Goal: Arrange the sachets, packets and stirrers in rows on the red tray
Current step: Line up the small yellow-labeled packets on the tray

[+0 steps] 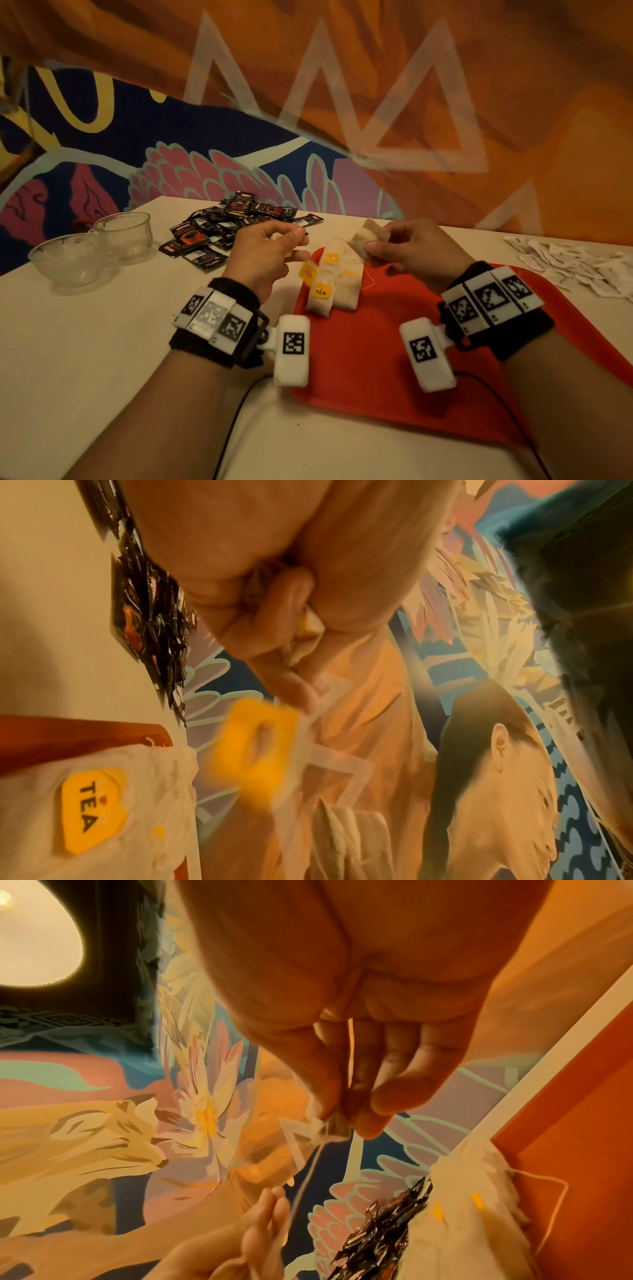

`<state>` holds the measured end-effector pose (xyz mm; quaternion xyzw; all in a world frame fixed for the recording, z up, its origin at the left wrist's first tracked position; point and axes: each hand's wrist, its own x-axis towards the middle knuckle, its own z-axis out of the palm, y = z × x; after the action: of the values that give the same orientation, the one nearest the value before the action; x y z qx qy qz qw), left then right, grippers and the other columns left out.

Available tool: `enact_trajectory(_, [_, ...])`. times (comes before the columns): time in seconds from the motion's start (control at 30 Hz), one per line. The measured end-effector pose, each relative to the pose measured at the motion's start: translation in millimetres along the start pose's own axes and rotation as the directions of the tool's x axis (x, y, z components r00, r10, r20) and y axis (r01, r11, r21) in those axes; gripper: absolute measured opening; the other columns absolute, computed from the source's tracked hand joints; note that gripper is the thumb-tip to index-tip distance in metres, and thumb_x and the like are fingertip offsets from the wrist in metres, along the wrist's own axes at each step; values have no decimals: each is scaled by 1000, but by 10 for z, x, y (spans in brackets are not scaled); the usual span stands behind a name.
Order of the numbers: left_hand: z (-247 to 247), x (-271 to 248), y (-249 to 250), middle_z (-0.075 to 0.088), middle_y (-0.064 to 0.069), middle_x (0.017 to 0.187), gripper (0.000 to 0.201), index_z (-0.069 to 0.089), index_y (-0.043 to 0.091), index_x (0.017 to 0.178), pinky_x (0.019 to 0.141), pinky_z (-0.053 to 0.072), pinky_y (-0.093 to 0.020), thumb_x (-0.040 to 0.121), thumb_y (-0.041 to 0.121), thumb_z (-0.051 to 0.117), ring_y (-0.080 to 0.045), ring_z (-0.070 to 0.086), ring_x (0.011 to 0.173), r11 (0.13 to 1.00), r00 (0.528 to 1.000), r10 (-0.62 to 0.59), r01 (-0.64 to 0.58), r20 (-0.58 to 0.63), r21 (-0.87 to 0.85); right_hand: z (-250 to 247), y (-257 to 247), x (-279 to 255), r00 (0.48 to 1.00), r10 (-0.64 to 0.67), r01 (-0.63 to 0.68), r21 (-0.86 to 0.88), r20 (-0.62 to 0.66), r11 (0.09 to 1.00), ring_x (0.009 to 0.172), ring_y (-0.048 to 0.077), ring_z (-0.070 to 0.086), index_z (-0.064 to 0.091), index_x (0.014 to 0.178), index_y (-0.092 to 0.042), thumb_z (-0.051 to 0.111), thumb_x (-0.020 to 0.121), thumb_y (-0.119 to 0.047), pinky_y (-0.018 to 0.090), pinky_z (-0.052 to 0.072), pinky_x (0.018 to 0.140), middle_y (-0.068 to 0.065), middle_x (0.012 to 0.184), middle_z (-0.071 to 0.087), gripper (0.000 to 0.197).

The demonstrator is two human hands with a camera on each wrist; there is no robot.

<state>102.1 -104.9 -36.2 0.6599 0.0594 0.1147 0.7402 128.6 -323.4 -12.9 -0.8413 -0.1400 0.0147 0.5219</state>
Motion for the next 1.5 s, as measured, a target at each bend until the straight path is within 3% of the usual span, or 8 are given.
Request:
enact_trajectory(0.2, [-48, 20, -23, 65, -1, 78, 9, 68, 12, 92, 36, 28, -16, 98, 13, 61, -7, 40, 48, 1000, 1000, -10, 10, -5, 13, -109, -112, -17, 998, 32, -37, 79, 58, 996, 70, 13, 68, 69, 101, -6, 65, 92, -8, 27, 50, 63, 4, 78, 71, 9])
enact_trajectory(0.4, [32, -100, 32, 68, -1, 92, 24, 71, 15, 110, 40, 27, -19, 88, 25, 70, -7, 34, 46, 990, 962, 73, -102, 261, 100, -33, -253, -65, 982, 38, -44, 25, 185, 999, 67, 17, 69, 66, 102, -3, 63, 94, -9, 28, 52, 61, 7, 85, 72, 10])
enact_trajectory(0.57, [77, -162, 45, 63, 10, 65, 16, 72, 18, 105, 41, 29, -19, 90, 20, 69, -4, 38, 43, 967, 928, 104, -179, 358, 181, 98, -309, -112, 956, 14, 17, -103, 293, 995, 50, 13, 53, 64, 92, -10, 63, 95, -15, 30, 44, 57, 6, 77, 73, 5])
enact_trajectory(0.83, [42, -163, 65, 58, 2, 75, 6, 64, 11, 94, 39, 30, -18, 95, 6, 62, -4, 41, 42, 966, 919, 108, -187, 379, 180, -95, -272, -222, 977, -196, 204, -106, 81, 973, 56, -3, 57, 74, 85, -9, 73, 86, -18, 12, 42, 52, -7, 64, 67, 9])
enact_trajectory(0.97, [51, -217, 93, 60, 2, 74, 6, 70, 17, 96, 39, 27, -18, 92, 16, 66, -9, 37, 42, 950, 850, 21, -180, 526, 254, -205, -229, -176, 935, -343, 321, -194, -92, 927, 61, 15, 62, 76, 83, -17, 74, 84, -27, 27, 49, 56, 4, 75, 71, 10])
enact_trajectory(1.1, [80, -234, 91, 54, -6, 66, 18, 73, 12, 84, 41, 21, -23, 80, 29, 71, -14, 32, 43, 950, 830, 21, -191, 557, 249, -225, -173, -131, 910, -406, 361, -317, -86, 877, 71, 16, 63, 75, 83, -28, 74, 85, -30, 34, 52, 67, -2, 77, 72, 3])
enact_trajectory(1.33, [46, -184, 56, 60, -18, 80, 24, 73, 10, 93, 38, 26, -16, 75, 26, 70, -6, 37, 42, 987, 846, 64, -133, 530, 93, -152, -82, 1, 935, -343, 287, -387, -84, 876, 75, -5, 63, 77, 93, -27, 69, 91, -26, 8, 42, 70, -18, 91, 70, 9])
enact_trajectory(1.5, [47, -200, 65, 66, -8, 71, 22, 73, 16, 98, 38, 21, -17, 79, 17, 65, -4, 36, 39, 993, 854, 110, -70, 508, -97, 111, -101, -61, 951, -308, 281, -418, 4, 864, 75, -8, 58, 76, 98, -26, 65, 94, -25, 6, 38, 67, -23, 83, 62, 12])
